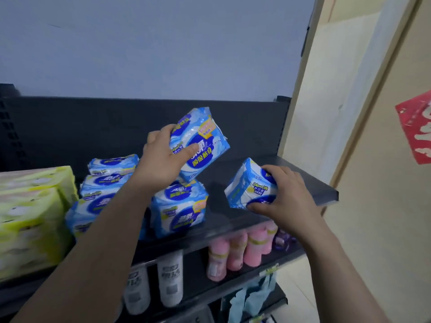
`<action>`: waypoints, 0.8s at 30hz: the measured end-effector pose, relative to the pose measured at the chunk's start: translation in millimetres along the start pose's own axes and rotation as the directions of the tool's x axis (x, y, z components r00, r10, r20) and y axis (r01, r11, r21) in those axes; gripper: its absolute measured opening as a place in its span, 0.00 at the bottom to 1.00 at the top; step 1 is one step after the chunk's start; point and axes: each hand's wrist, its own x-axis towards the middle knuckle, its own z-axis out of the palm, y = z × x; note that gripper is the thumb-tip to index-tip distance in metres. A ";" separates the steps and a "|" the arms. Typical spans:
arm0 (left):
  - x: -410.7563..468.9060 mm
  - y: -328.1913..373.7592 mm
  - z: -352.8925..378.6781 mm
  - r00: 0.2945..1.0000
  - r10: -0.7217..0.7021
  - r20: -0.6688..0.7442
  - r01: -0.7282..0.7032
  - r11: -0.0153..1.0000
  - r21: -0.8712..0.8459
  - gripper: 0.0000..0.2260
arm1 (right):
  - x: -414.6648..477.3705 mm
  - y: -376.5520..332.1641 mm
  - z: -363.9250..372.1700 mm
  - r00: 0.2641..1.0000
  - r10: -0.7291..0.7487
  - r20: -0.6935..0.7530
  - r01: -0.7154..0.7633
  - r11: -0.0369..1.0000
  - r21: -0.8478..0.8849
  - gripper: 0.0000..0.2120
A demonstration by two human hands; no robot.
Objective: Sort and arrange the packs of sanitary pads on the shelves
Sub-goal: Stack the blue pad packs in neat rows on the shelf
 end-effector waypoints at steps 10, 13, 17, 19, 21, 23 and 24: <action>87.1 -18.8 87.4 0.976 -0.155 0.155 0.105 0.952 0.289 0.36 | 68.8 74.4 12.5 0.987 -0.115 0.115 0.107 0.992 0.069 0.38; 97.8 -26.0 100.5 0.962 -0.180 0.207 0.088 0.918 0.388 0.35 | 77.1 85.7 20.4 0.982 -0.121 0.142 0.109 0.990 0.090 0.38; 104.0 -41.1 106.2 0.931 -0.264 0.251 0.068 0.803 0.592 0.35 | 83.7 95.5 27.6 0.973 -0.137 0.183 0.117 0.986 0.117 0.36; 103.3 -47.2 105.9 0.923 -0.293 0.251 0.053 0.741 0.670 0.33 | 86.8 98.9 30.3 0.969 -0.144 0.200 0.121 0.985 0.123 0.36; 102.8 -50.3 105.7 0.916 -0.314 0.251 0.046 0.701 0.712 0.33 | 90.0 99.5 33.7 0.965 -0.154 0.211 0.129 0.984 0.126 0.36; 104.1 -55.1 104.9 0.905 -0.333 0.264 0.035 0.676 0.736 0.35 | 92.4 97.1 38.0 0.960 -0.169 0.222 0.143 0.982 0.127 0.36; 105.3 -57.3 104.0 0.897 -0.349 0.269 0.039 0.672 0.740 0.37 | 93.3 95.0 40.6 0.957 -0.180 0.226 0.154 0.980 0.126 0.37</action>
